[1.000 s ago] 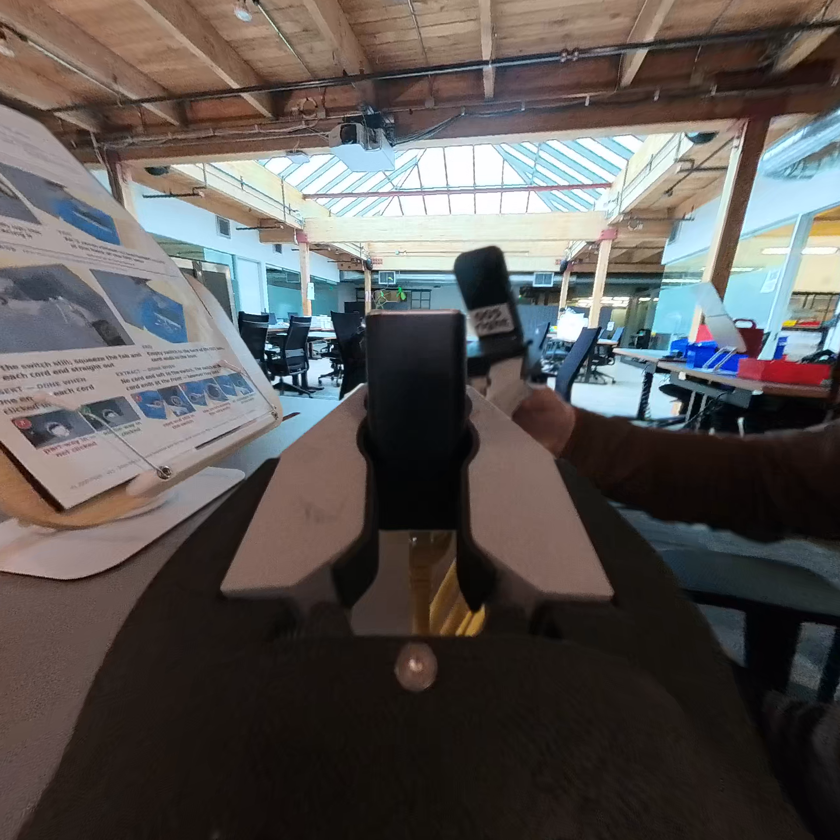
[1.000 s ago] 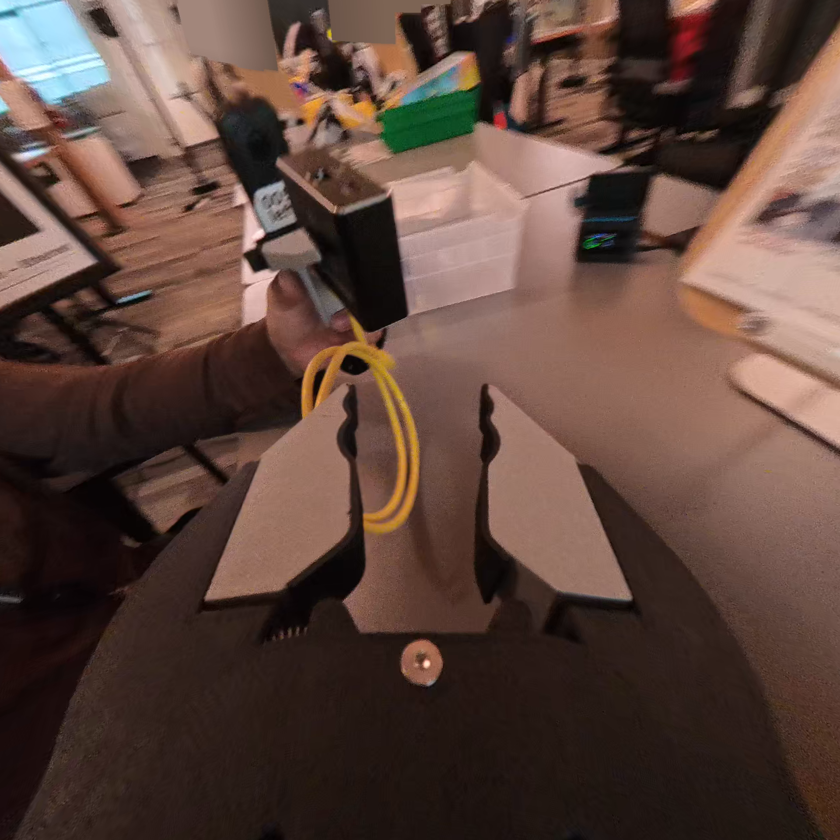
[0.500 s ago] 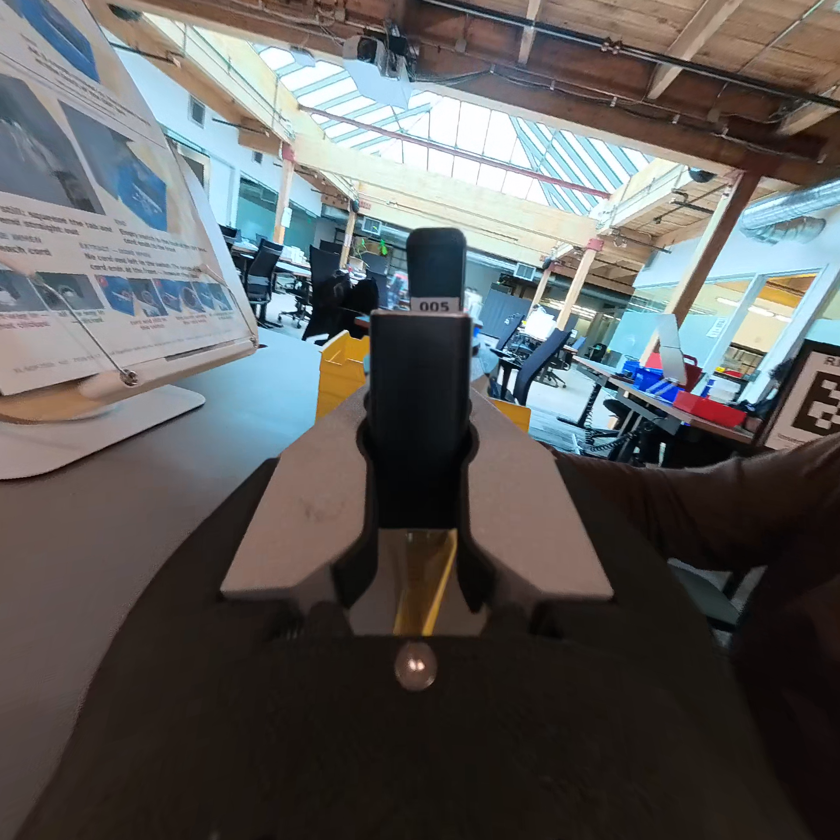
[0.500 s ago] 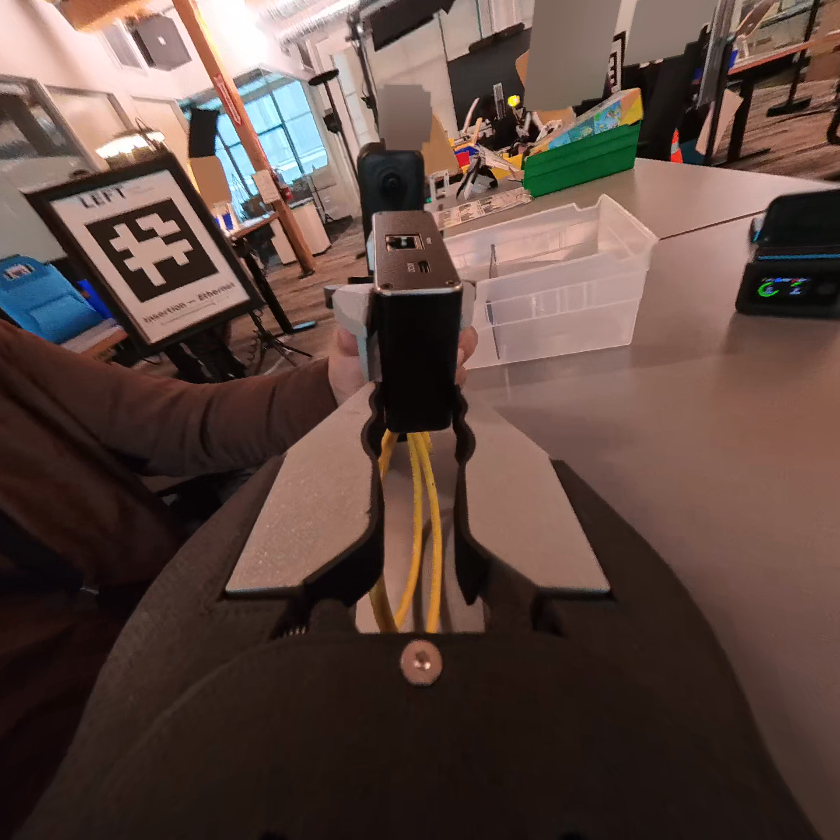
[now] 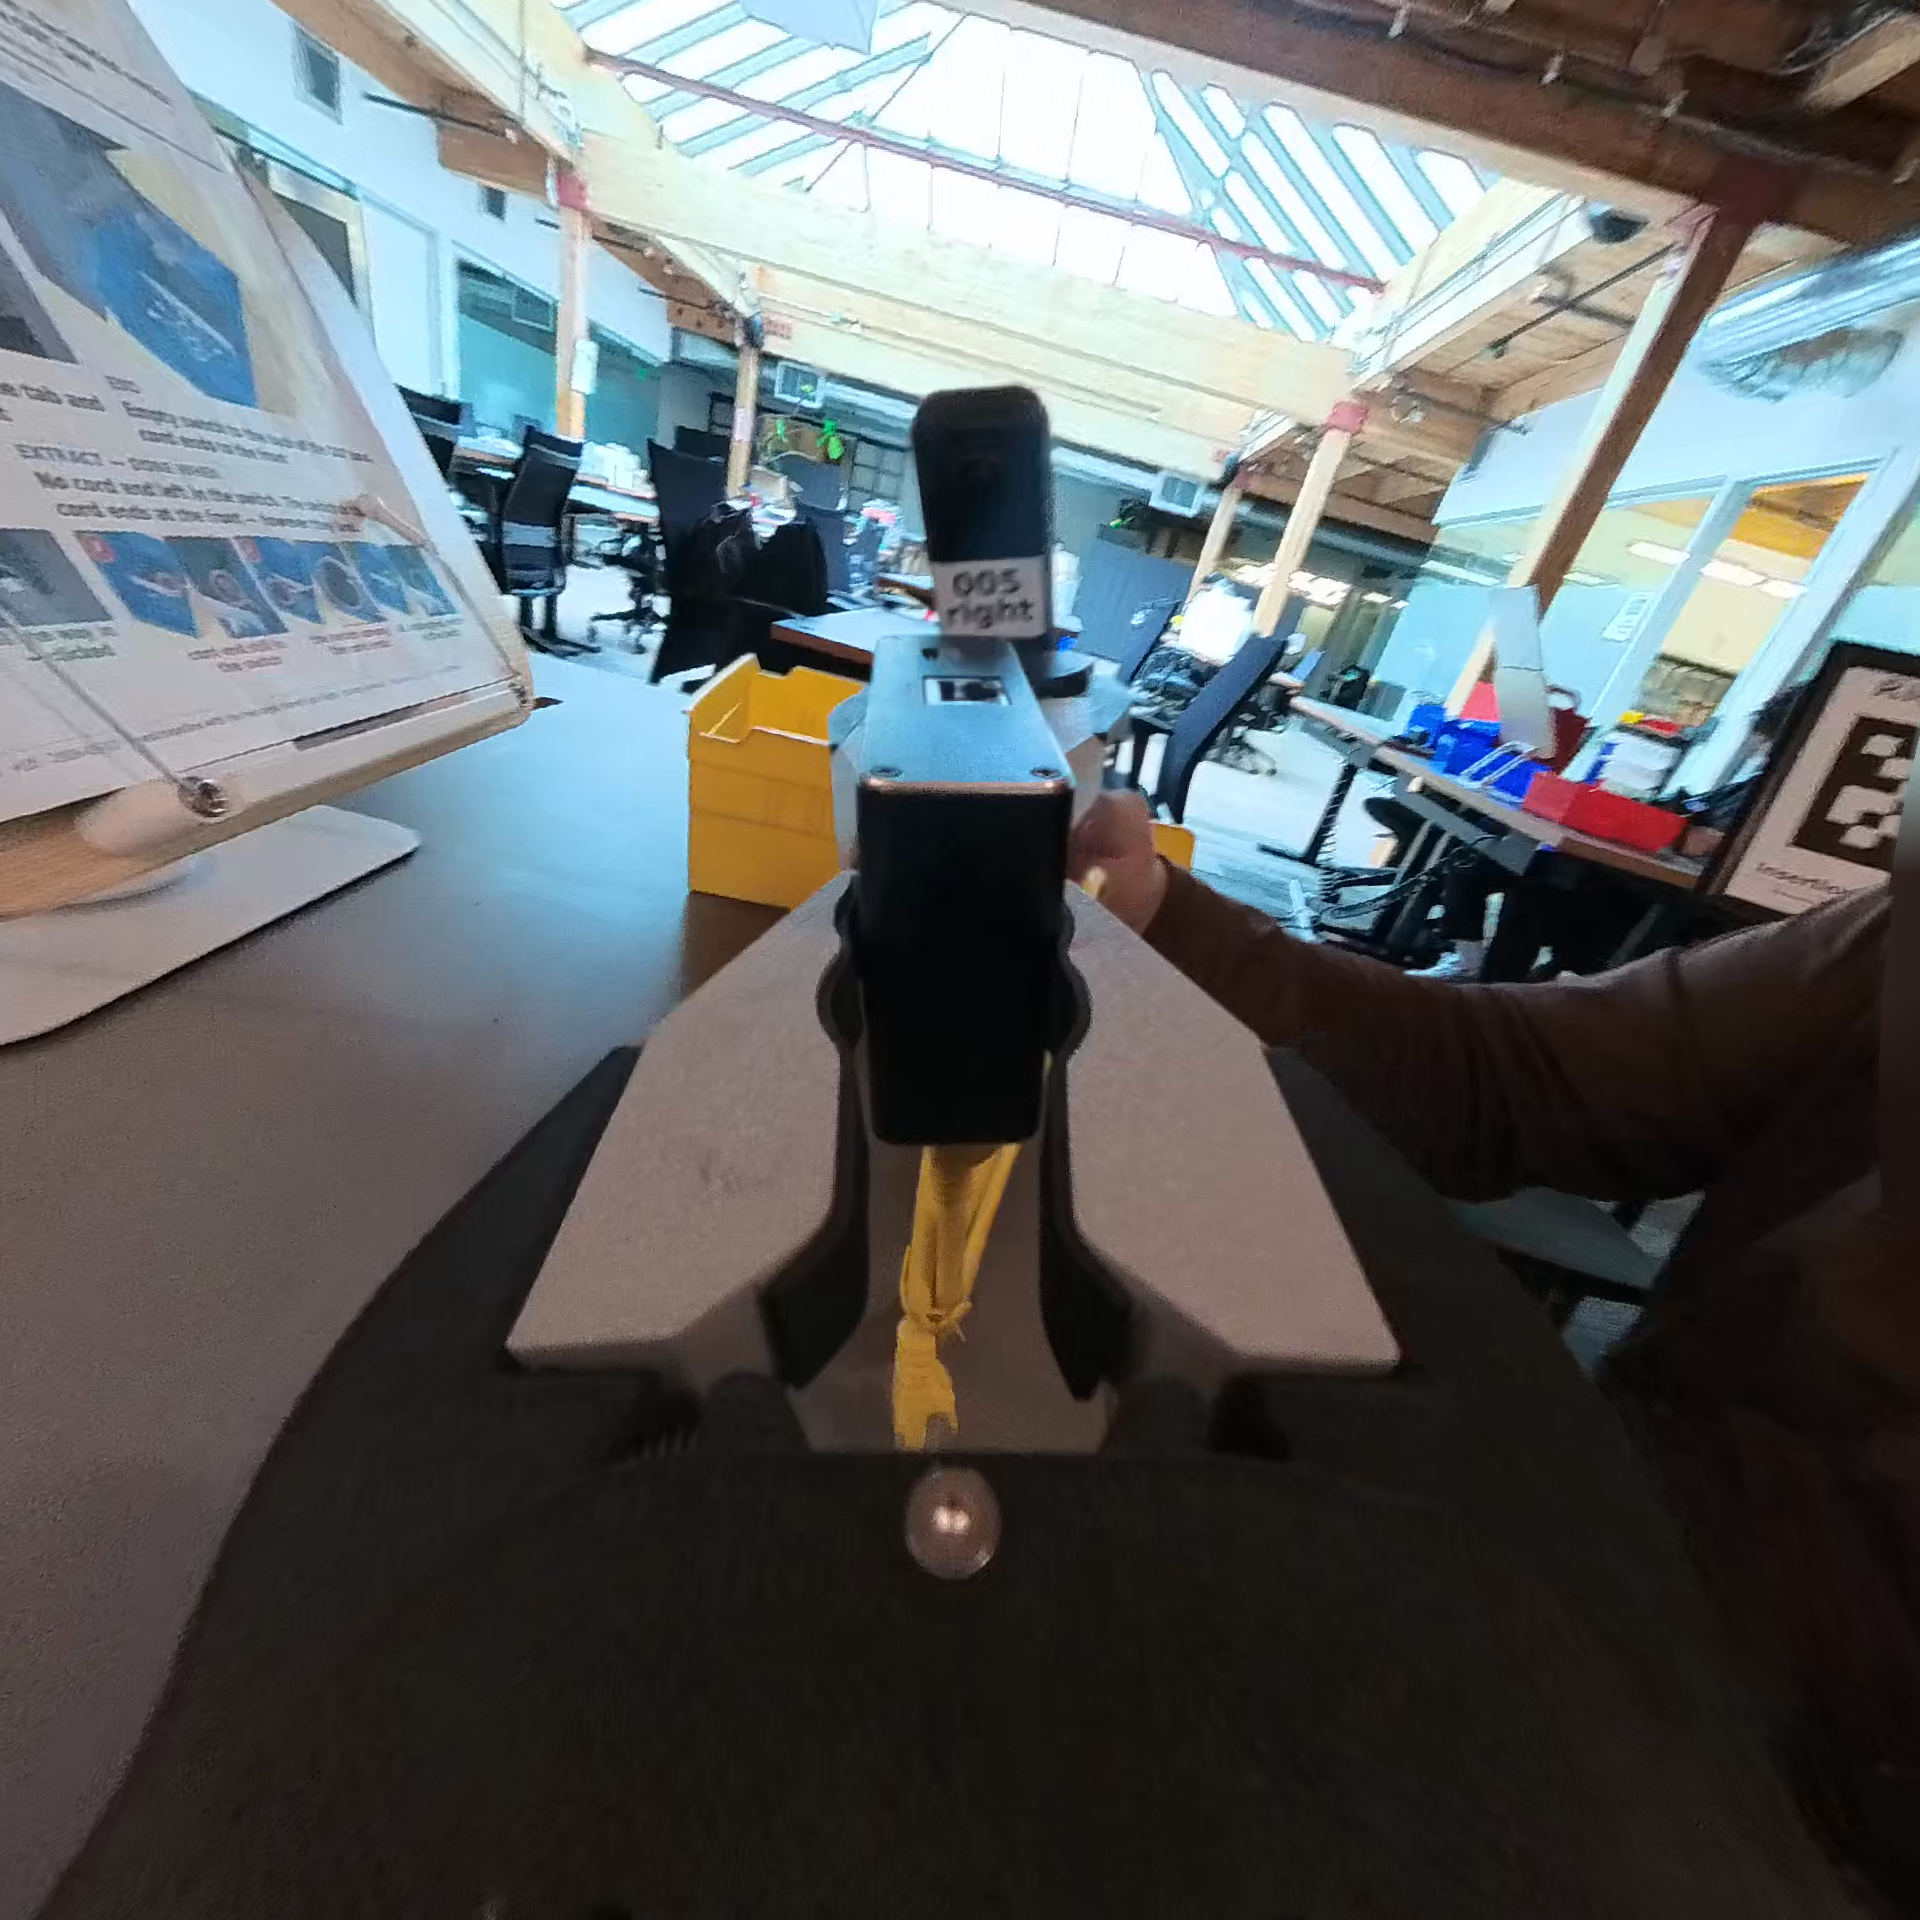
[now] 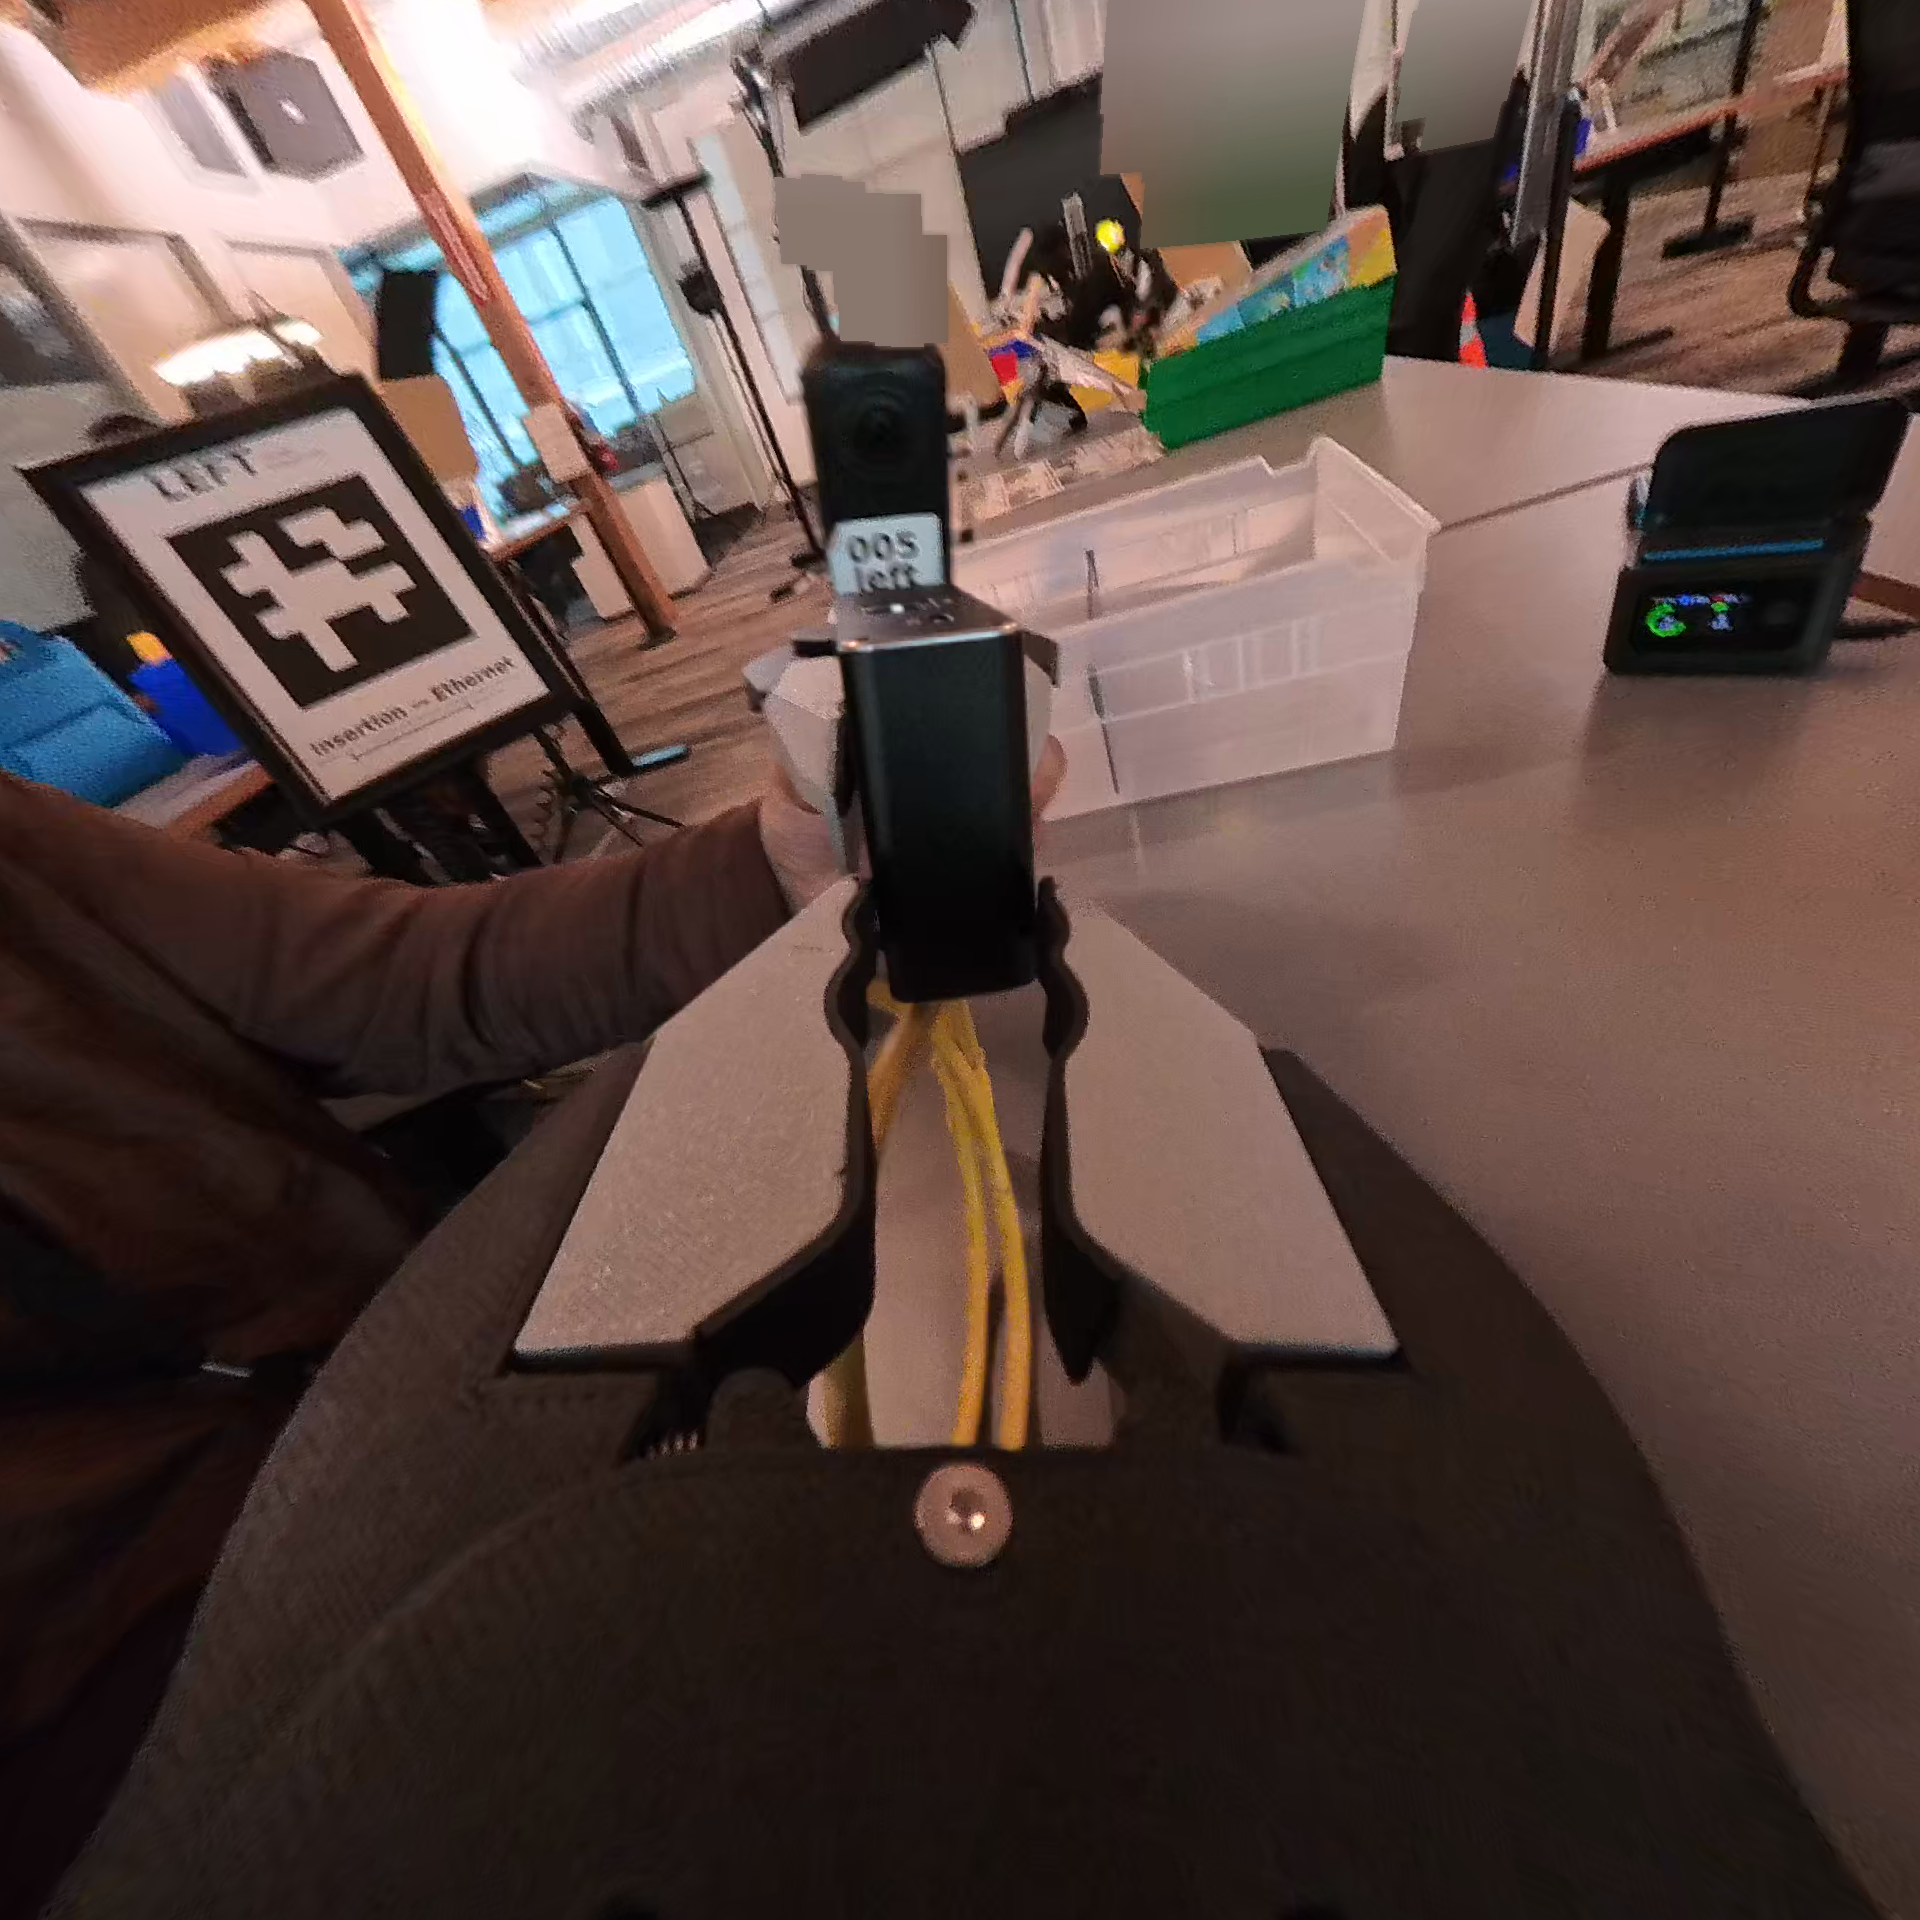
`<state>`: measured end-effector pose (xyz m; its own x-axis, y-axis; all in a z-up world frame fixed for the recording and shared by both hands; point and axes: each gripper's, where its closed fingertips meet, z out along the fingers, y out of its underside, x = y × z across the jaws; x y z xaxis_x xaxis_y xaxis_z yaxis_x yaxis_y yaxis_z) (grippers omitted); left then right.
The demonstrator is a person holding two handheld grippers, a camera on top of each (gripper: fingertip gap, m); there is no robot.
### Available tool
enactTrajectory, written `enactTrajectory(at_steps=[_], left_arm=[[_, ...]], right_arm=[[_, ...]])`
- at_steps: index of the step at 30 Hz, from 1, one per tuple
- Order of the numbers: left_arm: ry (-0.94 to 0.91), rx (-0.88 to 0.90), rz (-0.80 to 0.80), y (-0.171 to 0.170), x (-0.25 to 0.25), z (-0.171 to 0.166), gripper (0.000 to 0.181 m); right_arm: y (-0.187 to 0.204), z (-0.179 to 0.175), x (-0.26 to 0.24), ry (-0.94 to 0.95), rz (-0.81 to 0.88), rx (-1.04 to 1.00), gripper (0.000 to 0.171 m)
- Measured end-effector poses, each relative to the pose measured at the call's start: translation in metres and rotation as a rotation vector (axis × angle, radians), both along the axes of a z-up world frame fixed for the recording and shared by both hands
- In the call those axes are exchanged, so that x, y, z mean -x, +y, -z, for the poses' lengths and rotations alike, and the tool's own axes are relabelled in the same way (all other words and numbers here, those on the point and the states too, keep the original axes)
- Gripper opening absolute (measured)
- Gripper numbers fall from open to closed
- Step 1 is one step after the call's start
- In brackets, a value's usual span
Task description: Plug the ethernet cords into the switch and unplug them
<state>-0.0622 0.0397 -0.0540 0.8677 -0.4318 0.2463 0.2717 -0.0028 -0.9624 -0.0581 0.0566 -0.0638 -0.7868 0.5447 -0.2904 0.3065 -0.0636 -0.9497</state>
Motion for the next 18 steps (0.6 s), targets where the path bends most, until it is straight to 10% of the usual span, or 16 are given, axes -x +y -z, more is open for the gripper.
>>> enactTrajectory(at_steps=[6, 12, 18], left_arm=[[-0.041, 0.016, -0.112, 0.004, 0.023, 0.005, 0.030], [-0.163, 0.041, -0.218, 0.006, 0.051, 0.013, 0.030], [-0.178, -0.024, -0.160, 0.005, 0.040, 0.002, 0.030]], right_arm=[[0.051, -0.008, 0.017, 0.109, 0.388, -0.223, 0.042], [0.005, -0.049, -0.025, 0.324, 0.144, -0.048, 0.025], [-0.026, 0.018, 0.006, -0.053, 0.057, -0.050, 0.031]])
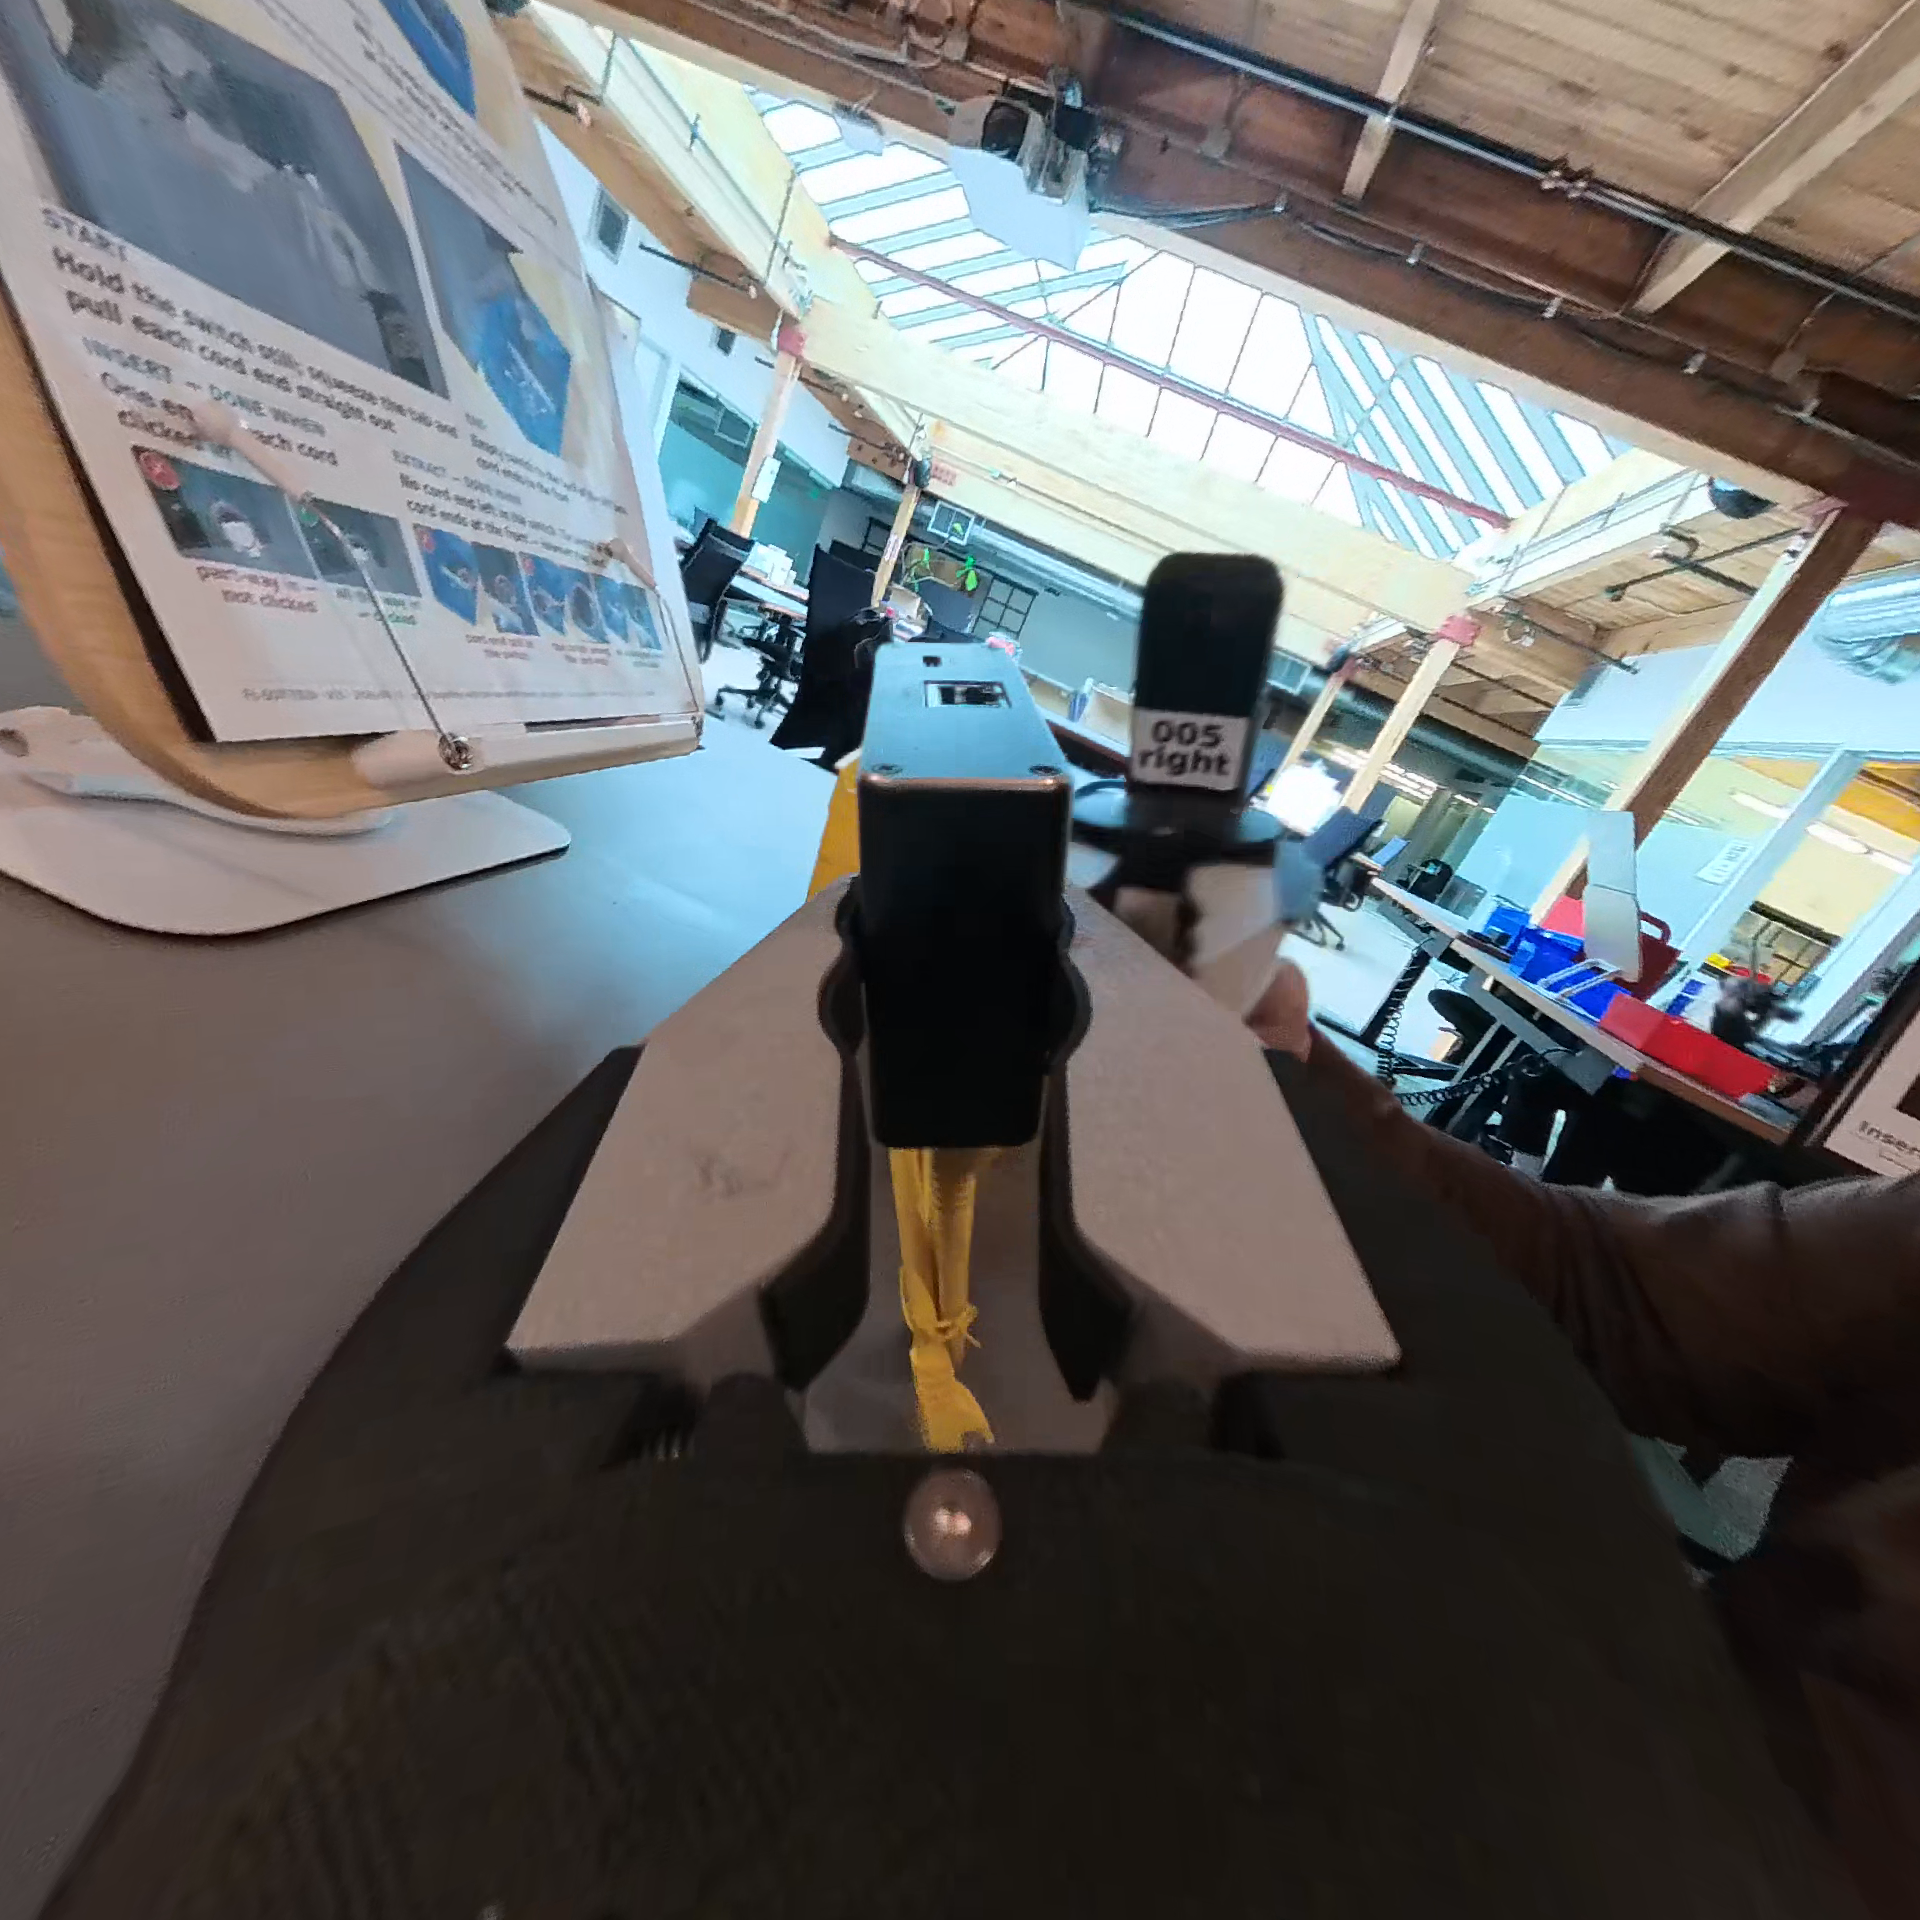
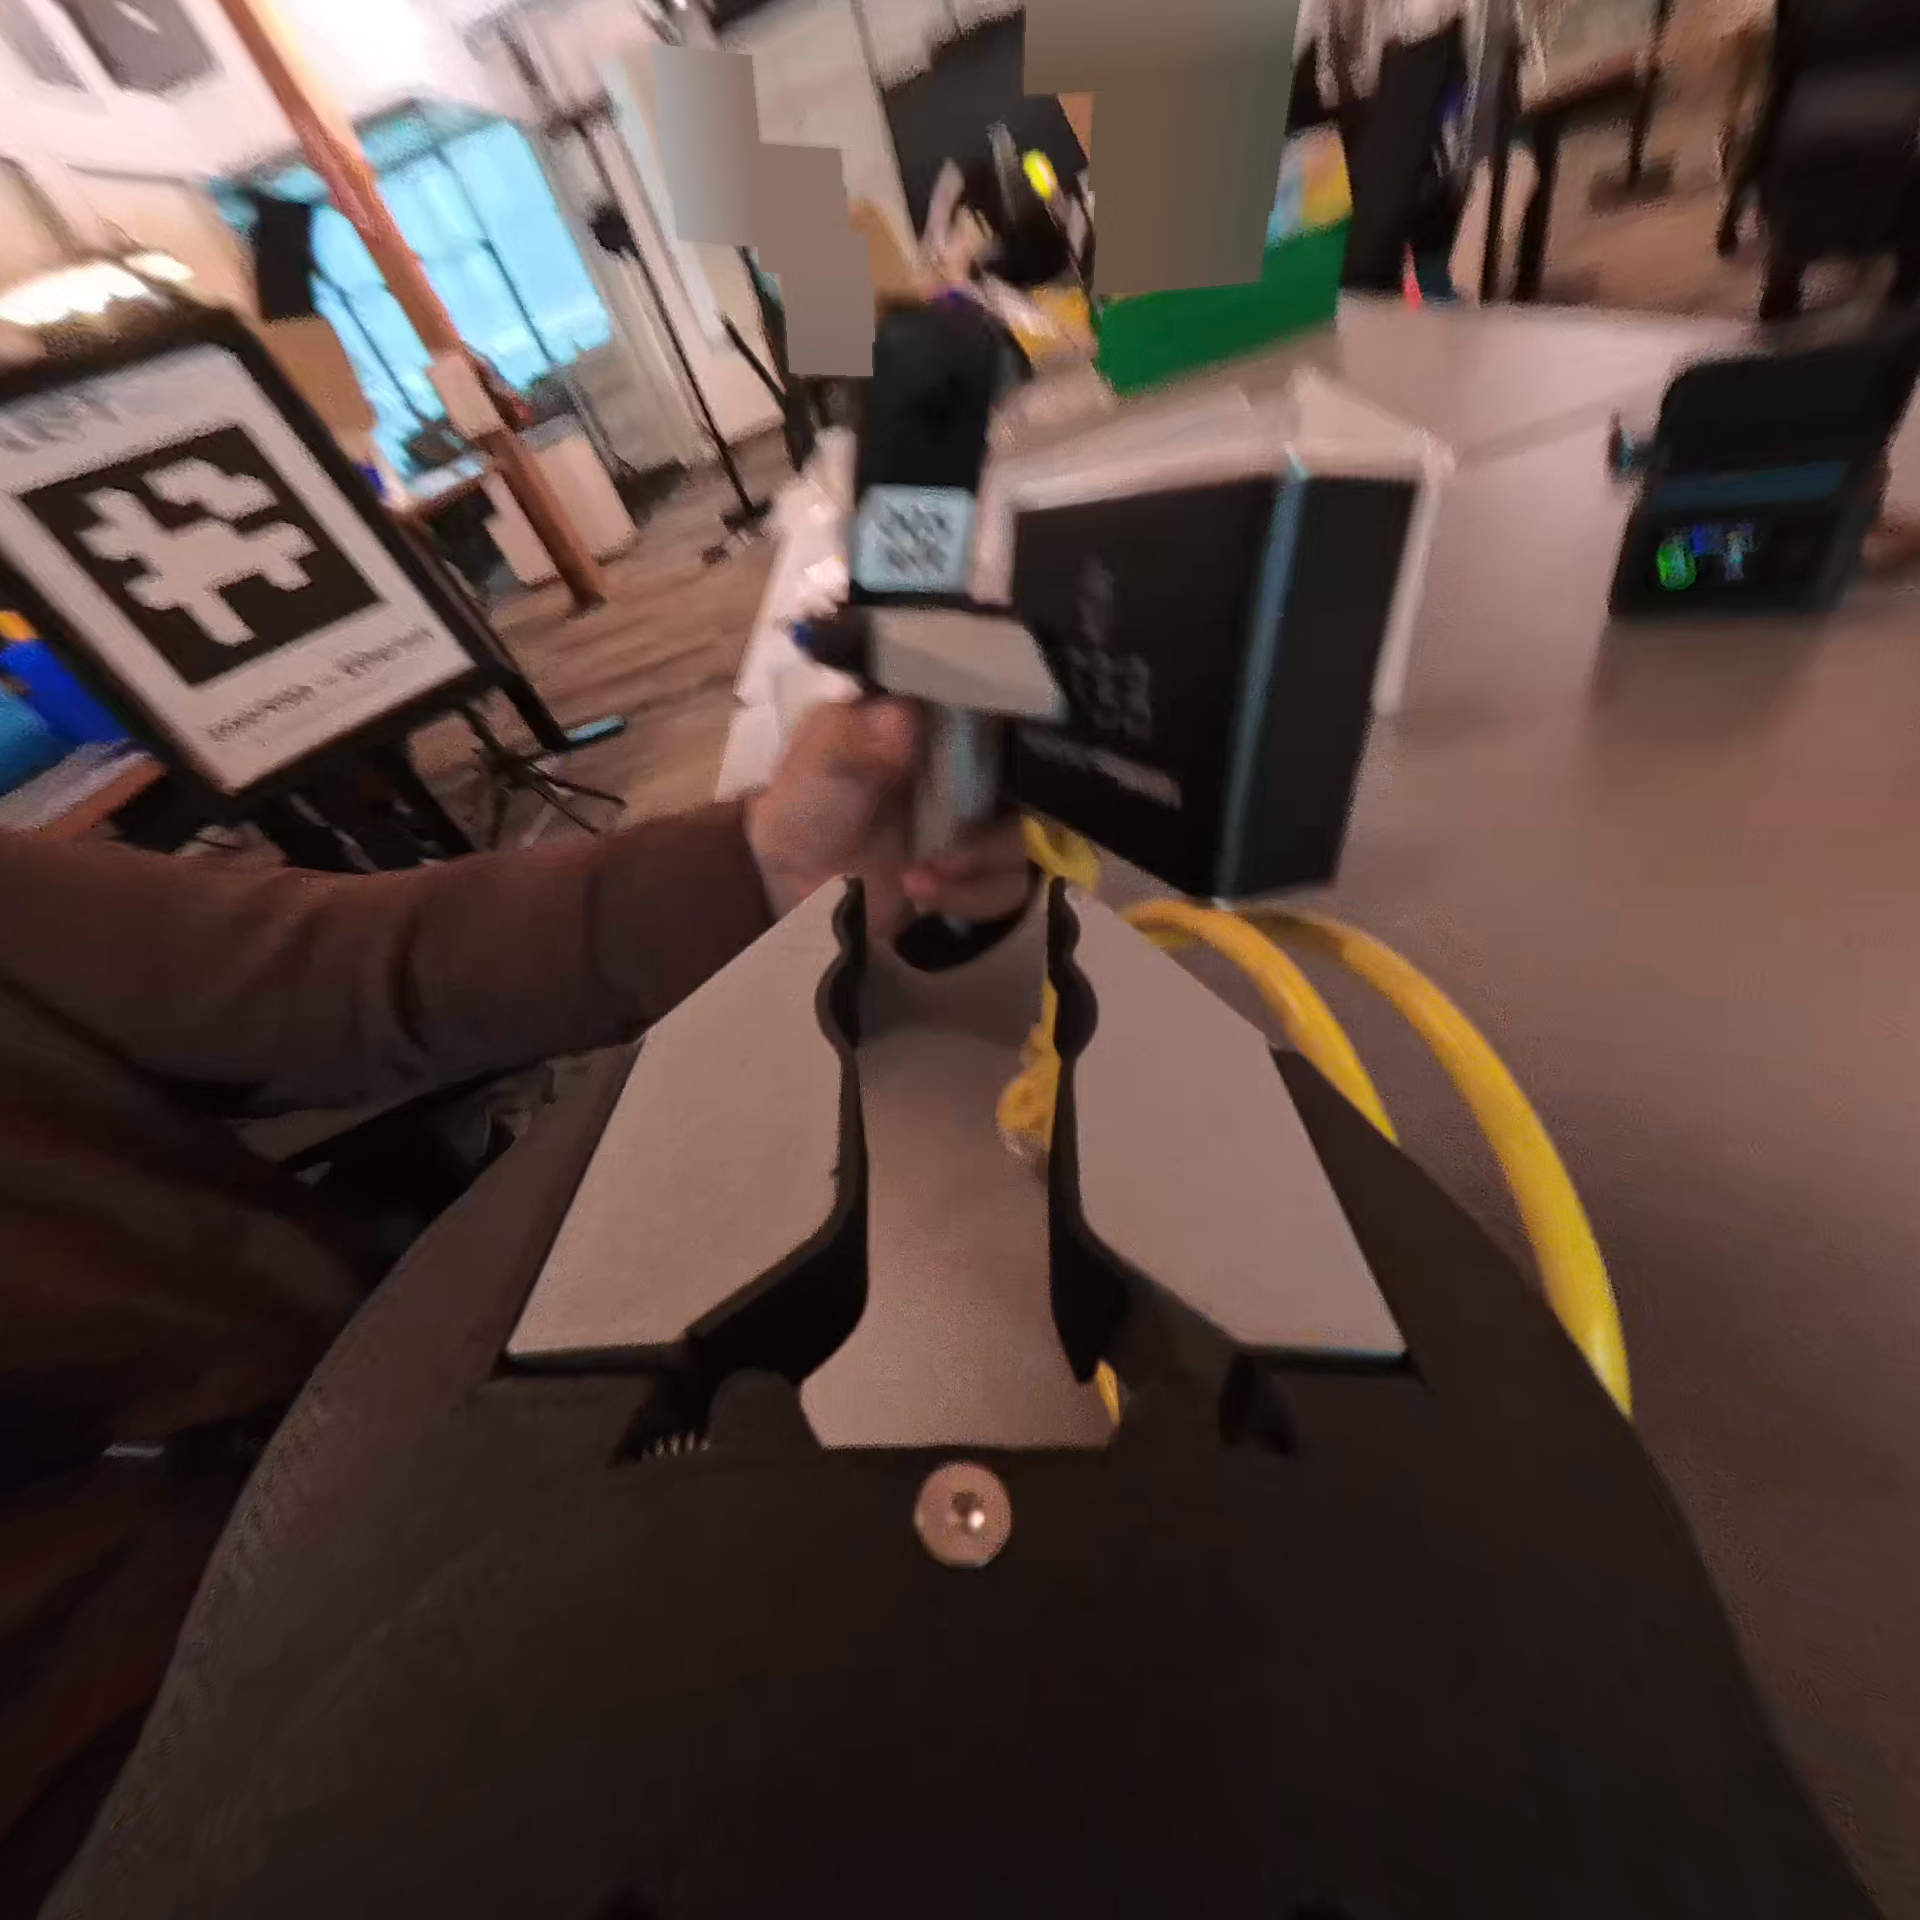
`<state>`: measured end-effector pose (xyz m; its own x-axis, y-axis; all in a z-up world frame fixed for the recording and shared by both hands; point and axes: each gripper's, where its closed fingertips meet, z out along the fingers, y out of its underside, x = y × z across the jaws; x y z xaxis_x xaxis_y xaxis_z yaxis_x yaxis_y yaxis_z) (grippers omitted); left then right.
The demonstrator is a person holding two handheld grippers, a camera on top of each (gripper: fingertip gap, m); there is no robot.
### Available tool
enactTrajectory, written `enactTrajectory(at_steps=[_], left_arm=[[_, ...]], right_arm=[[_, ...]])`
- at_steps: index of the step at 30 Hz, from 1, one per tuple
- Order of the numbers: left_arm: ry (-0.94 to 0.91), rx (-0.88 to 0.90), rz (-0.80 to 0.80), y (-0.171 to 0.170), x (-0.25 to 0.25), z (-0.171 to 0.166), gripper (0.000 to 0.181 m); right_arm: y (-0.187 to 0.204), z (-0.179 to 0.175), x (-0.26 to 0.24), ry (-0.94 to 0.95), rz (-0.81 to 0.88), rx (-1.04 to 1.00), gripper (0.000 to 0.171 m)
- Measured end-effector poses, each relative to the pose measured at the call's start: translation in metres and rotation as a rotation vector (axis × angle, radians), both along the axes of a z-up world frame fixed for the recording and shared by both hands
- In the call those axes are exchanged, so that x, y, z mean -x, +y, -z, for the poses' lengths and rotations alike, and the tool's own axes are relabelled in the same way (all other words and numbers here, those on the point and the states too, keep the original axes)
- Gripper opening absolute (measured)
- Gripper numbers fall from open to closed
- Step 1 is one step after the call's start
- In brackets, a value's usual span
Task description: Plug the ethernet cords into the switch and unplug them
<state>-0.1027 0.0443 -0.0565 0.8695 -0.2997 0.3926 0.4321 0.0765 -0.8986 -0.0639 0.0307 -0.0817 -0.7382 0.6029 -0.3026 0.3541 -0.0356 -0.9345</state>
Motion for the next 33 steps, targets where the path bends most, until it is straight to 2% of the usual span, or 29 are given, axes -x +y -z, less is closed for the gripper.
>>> enactTrajectory(at_steps=[3, 4, 5, 8, 15, 19, 25, 33], left_arm=[[0.024, -0.018, -0.016, -0.002, 0.000, -0.003, 0.030], [0.028, -0.014, -0.019, -0.003, 0.000, -0.003, 0.030], [0.027, -0.011, -0.015, -0.003, 0.000, -0.002, 0.030], [0.006, -0.023, 0.016, -0.002, -0.004, -0.003, 0.030], [0.002, -0.045, 0.083, 0.000, -0.017, -0.005, 0.030], [-0.039, -0.051, 0.097, 0.002, -0.017, -0.004, 0.030], [0.009, -0.065, 0.071, 0.003, -0.019, -0.007, 0.030], [-0.027, -0.084, 0.028, 0.003, -0.012, -0.010, 0.030]], right_arm=[[0.004, 0.031, 0.011, -0.100, 0.052, -0.095, 0.020], [0.007, 0.036, 0.014, -0.113, 0.079, -0.112, 0.022], [0.010, 0.038, 0.017, -0.116, 0.103, -0.113, 0.025], [0.004, 0.033, 0.022, -0.109, 0.107, -0.023, 0.049], [-0.012, 0.020, 0.021, -0.162, -0.048, 0.347, 0.032], [-0.015, 0.016, 0.020, -0.123, -0.078, 0.365, 0.023], [-0.015, 0.009, 0.022, -0.080, -0.069, 0.403, 0.026], [-0.014, 0.005, 0.029, -0.046, 0.022, 0.419, 0.027]])
